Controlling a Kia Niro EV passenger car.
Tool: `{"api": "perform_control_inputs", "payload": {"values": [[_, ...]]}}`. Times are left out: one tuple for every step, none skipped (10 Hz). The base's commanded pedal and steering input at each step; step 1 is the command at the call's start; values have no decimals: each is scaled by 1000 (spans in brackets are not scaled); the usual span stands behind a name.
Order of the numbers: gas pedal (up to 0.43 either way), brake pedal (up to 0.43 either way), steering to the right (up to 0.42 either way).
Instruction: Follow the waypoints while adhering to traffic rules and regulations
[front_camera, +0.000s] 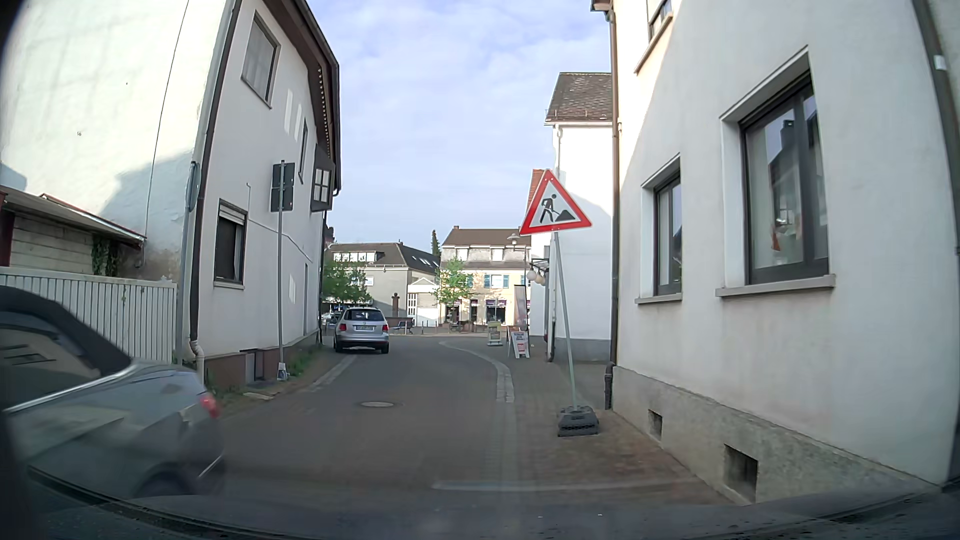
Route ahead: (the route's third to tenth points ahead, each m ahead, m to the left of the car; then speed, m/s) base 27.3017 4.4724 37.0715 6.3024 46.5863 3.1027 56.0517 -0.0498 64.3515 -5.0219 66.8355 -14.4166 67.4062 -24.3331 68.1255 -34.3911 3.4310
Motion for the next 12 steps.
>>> {"api": "perform_control_inputs", "payload": {"values": [[0, 0, -169], [0, 0, -196], [0, 0, -215], [0, 0, -235], [0, 0, -250], [28, 0, -258], [67, 0, -257], [98, 0, -256], [118, 0, -249], [130, 0, -241], [130, 0, -224], [130, 0, -196]]}}
